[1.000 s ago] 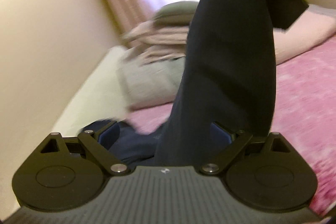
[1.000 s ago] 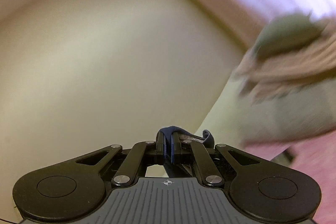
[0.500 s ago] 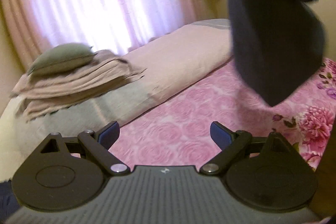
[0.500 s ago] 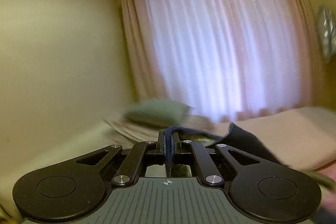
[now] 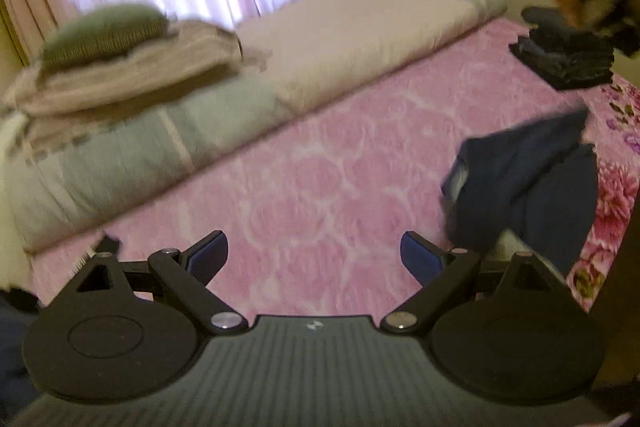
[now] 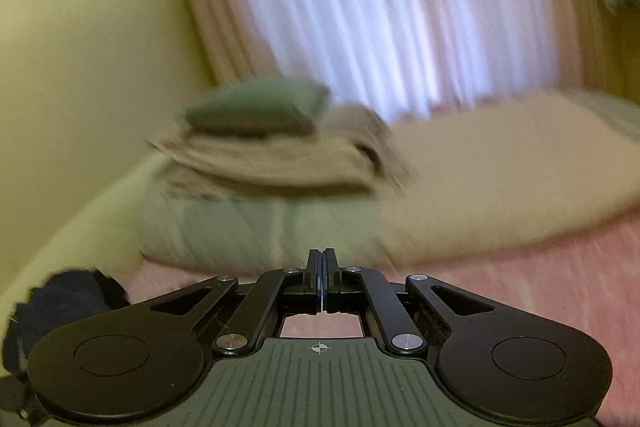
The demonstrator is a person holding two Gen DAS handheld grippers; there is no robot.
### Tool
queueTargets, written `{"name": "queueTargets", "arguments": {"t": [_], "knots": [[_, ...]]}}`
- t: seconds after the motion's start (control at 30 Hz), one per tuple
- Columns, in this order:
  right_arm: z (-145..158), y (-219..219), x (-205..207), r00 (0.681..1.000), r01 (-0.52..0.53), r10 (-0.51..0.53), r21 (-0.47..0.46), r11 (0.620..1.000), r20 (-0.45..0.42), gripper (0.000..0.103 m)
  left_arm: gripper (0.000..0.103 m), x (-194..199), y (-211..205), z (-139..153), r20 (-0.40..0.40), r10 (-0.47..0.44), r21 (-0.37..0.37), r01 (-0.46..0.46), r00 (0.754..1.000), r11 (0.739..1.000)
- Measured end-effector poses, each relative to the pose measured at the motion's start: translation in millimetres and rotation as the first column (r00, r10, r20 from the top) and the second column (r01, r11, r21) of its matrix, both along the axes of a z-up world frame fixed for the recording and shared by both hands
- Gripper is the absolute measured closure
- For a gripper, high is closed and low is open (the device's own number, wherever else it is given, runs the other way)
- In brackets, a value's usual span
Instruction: Fold clothes
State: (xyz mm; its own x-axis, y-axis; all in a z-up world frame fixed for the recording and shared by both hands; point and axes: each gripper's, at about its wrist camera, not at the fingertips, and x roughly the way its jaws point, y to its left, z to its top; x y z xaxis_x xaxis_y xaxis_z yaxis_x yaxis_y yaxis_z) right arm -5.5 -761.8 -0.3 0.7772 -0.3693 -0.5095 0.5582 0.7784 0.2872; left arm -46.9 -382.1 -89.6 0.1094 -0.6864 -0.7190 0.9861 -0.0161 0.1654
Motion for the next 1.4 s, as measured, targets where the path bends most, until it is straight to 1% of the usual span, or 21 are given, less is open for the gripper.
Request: {"name": "queueTargets", "arguments": {"t": [0.03, 0.07, 0.1, 0.13, 0.17, 0.33, 0.47, 0.57, 0.63, 0.7, 0.73, 0.83, 0.9, 0.93, 1.03, 1.13, 1.2, 1.27, 1.33, 1.37, 1.4], "knots": [[-12.3, -0.9, -6.8, 0.999, 0.014, -0.014, 0.016, 1.0, -0.042, 0.103, 0.011, -0.6, 0.9, -10.5, -0.006, -0.008, 0.019, 0.008, 1.0, 1.0], [-24.5, -1.7, -13.9, 0.996, 0.029, -0.026, 0.032, 0.999, -0.084, 0.095, 0.011, -0.4, -2.2, -18.2, -0.006, -0.019, 0.03, 0.019, 1.0, 0.999], [-37.9, -1.7, -22.0, 0.99, 0.043, -0.037, 0.039, 0.998, -0.136, 0.061, 0.011, -3.0, -2.4, -25.1, -0.005, -0.035, 0.041, 0.036, 0.999, 0.999], [-45.3, 1.7, -35.6, 0.983, 0.061, -0.054, 0.034, 0.998, -0.175, 0.037, 0.011, -5.6, -2.6, -32.0, -0.005, -0.052, 0.053, 0.052, 0.999, 0.997], [-52.4, 5.3, -49.6, 0.975, 0.078, -0.07, 0.028, 0.997, -0.213, 0.02, 0.011, -8.2, -4.8, -38.9, -0.019, -0.059, 0.062, 0.06, 0.998, 0.996], [-70.0, 11.0, -120.3, 0.908, 0.019, -0.011, 0.016, 1.0, -0.418, 0.02, 0.011, -33.5, -16.3, -66.1, -0.103, -0.049, 0.119, 0.061, 0.993, 0.991], [-100.0, -5.8, -136.9, 0.831, -0.146, 0.13, 0.014, 0.989, -0.54, 0.02, 0.011, -59.1, -28.2, -84.4, -0.128, -0.009, 0.164, 0.03, 0.992, 0.986], [-138.6, -26.8, -130.2, 0.748, -0.335, 0.291, 0.04, 0.941, -0.596, 0.02, 0.012, -78.3, -37.2, -98.1, -0.145, 0.021, 0.198, 0.008, 0.989, 0.98], [-164.5, -30.6, -114.1, 0.67, -0.507, 0.424, 0.041, 0.861, -0.61, 0.02, 0.012, -91.1, -43.0, -107.3, -0.155, 0.042, 0.221, -0.007, 0.987, 0.975], [-190.5, -34.1, -97.7, 0.567, -0.662, 0.54, 0.046, 0.748, -0.622, 0.02, 0.015, -102.2, -40.7, -114.2, -0.156, 0.157, 0.276, -0.11, 0.975, 0.955], [-203.5, -35.9, -89.5, 0.508, -0.73, 0.589, 0.049, 0.681, -0.628, 0.02, 0.015, -107.7, -39.4, -117.7, -0.153, 0.214, 0.303, -0.16, 0.965, 0.939], [-242.4, -41.2, -64.9, 0.305, -0.893, 0.702, 0.064, 0.446, -0.644, 0.02, 0.015, -128.4, -28.2, -130.9, -0.19, 0.39, 0.374, -0.301, 0.901, 0.877], [-259.7, -33.7, -54.5, 0.187, -0.951, 0.744, 0.072, 0.302, -0.641, 0.02, 0.015, -146.7, -21.0, -139.2, -0.225, 0.457, 0.408, -0.343, 0.86, 0.846], [-266.0, -28.8, -49.3, 0.134, -0.968, 0.757, 0.08, 0.239, -0.639, 0.02, 0.015, -154.0, -19.0, -140.7, -0.237, 0.465, 0.411, -0.346, 0.853, 0.843], [-293.3, -12.6, -37.9, -0.017, -0.993, 0.741, 0.098, 0.066, -0.672, 0.02, 0.015, -186.0, -19.0, -154.1, -0.236, 0.451, 0.418, -0.329, 0.861, 0.847], [-316.5, -0.7, -34.5, -0.12, -0.992, 0.662, 0.108, -0.059, -0.74, 0.02, 0.015, -215.1, -28.4, -171.4, -0.208, 0.393, 0.422, -0.28, 0.896, 0.862], [-326.4, -1.6, -31.0, -0.155, -0.988, 0.649, 0.131, -0.086, -0.745, 0.02, 0.015, -234.6, -31.2, -184.3, -0.165, 0.332, 0.421, -0.238, 0.929, 0.875], [-326.6, -10.0, -27.5, -0.159, -0.986, 0.667, 0.151, -0.07, -0.728, 0.021, 0.015, -247.4, -34.1, -191.3, -0.106, 0.267, 0.424, -0.199, 0.958, 0.884], [-325.8, -16.9, -19.6, -0.141, -0.985, 0.692, 0.173, -0.023, -0.708, 0.055, 0.015, -252.1, -32.2, -197.0, -0.068, 0.219, 0.42, -0.171, 0.973, 0.891], [-323.7, -20.3, -15.1, -0.126, -0.983, 0.703, 0.186, 0.009, -0.7, 0.089, 0.015, -251.9, -33.0, -198.4, -0.039, 0.195, 0.418, -0.161, 0.98, 0.894], [-321.5, -23.6, -10.6, -0.111, -0.979, 0.714, 0.198, 0.04, -0.692, 0.102, 0.015, -251.8, -33.8, -199.8, -0.01, 0.171, 0.417, -0.151, 0.985, 0.896]]}}
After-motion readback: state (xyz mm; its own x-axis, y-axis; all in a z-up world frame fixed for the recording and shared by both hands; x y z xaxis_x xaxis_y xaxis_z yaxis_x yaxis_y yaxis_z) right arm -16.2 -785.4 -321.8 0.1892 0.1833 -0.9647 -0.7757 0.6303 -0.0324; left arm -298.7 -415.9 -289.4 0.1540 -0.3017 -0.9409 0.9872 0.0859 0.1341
